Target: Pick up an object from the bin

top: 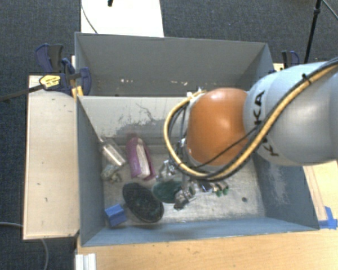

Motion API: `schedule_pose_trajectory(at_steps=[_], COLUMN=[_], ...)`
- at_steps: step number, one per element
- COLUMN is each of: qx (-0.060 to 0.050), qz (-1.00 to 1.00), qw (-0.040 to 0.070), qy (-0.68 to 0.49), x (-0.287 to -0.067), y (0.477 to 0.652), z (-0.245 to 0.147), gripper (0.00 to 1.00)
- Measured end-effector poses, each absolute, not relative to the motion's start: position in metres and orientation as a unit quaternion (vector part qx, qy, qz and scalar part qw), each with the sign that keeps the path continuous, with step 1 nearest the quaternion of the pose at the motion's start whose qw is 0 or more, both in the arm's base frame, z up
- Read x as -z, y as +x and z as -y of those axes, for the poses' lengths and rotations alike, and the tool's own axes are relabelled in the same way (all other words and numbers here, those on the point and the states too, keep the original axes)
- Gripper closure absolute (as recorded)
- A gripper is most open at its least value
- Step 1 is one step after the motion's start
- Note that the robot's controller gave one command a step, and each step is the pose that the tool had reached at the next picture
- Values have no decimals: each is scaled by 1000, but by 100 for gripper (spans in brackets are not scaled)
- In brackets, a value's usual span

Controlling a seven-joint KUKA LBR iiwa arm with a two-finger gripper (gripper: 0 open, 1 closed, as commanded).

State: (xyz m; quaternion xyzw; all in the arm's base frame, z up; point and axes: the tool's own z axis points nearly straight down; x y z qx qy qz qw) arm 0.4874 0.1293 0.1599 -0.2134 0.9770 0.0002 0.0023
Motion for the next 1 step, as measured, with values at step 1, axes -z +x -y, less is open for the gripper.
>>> schedule_pose_trajectory(at_steps=[1], qx=[0], qz=[-977], qw=[1], qy=[-213], x=[-199], y=[488], z=[-129], gripper=[100])
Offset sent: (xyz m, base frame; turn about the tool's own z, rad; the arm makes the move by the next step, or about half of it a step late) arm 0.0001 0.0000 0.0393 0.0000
